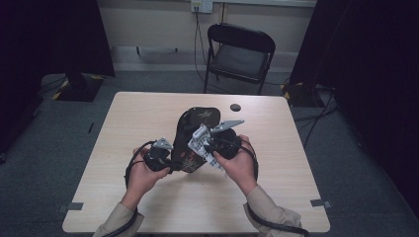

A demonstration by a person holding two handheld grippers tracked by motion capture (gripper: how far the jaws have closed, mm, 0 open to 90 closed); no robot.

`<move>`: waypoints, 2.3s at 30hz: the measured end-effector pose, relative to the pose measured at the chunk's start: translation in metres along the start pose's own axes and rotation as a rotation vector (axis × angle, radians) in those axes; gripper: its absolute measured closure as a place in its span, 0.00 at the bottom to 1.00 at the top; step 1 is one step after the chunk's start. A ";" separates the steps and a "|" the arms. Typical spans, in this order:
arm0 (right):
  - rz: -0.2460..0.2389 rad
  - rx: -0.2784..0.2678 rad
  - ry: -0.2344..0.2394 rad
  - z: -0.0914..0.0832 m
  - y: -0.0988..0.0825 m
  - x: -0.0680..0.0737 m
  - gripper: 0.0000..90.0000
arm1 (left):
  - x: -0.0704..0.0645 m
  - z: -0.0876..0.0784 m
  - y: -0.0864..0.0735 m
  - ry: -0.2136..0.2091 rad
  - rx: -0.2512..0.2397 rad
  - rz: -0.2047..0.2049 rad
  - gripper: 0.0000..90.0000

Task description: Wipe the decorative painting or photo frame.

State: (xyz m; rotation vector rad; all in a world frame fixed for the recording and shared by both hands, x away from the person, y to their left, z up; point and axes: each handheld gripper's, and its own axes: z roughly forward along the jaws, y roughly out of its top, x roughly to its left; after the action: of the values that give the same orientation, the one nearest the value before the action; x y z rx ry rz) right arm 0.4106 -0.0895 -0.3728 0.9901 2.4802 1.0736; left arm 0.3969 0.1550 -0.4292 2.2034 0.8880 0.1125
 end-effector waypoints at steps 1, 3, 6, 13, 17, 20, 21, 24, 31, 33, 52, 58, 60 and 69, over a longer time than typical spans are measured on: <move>0.004 0.006 0.004 0.003 -0.004 0.000 0.90 | 0.000 0.000 0.000 0.000 0.000 0.000 0.87; 0.014 0.016 0.008 0.009 -0.012 0.000 0.90 | 0.000 0.000 0.000 0.000 0.000 0.001 0.87; 0.023 0.038 0.012 0.017 -0.024 0.000 0.90 | 0.000 0.000 0.000 0.000 0.000 0.000 0.87; 0.048 0.080 0.022 0.034 -0.050 0.000 0.90 | 0.000 0.000 0.000 0.000 -0.001 0.003 0.87; 0.062 0.111 0.024 0.041 -0.066 -0.002 0.90 | 0.000 0.000 0.000 0.000 -0.002 0.001 0.87; 0.073 0.115 0.025 0.043 -0.072 -0.003 0.90 | 0.000 0.000 0.000 0.000 -0.003 -0.005 0.87; 0.084 0.115 0.027 0.045 -0.074 -0.003 0.90 | 0.000 0.000 0.000 0.000 -0.003 -0.005 0.87; 0.087 0.128 0.031 0.049 -0.081 -0.002 0.90 | 0.000 0.000 0.000 0.002 -0.001 -0.003 0.87; 0.077 0.122 0.030 0.043 -0.076 -0.001 0.90 | 0.000 0.000 0.000 0.002 -0.001 -0.002 0.87; 0.075 0.093 0.039 0.033 -0.067 -0.002 0.90 | 0.000 0.000 0.000 0.002 -0.001 -0.002 0.87; -0.027 -0.093 -0.008 -0.033 0.034 0.005 0.90 | 0.000 0.000 0.000 -0.001 -0.001 -0.008 0.87; -0.020 -0.078 0.001 -0.023 0.030 0.007 0.90 | 0.000 0.000 0.000 0.001 0.000 -0.008 0.87; -0.023 -0.066 0.002 -0.019 0.025 0.008 0.90 | 0.000 0.000 0.000 0.002 0.000 -0.004 0.87; 0.001 0.002 0.014 0.010 -0.014 0.010 0.90 | 0.000 0.000 0.000 0.002 -0.001 -0.002 0.87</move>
State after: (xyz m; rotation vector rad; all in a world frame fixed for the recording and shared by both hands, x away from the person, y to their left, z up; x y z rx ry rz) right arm 0.4009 -0.0846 -0.3893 0.9882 2.4930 1.0823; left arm 0.3964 0.1552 -0.4292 2.2015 0.8914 0.1146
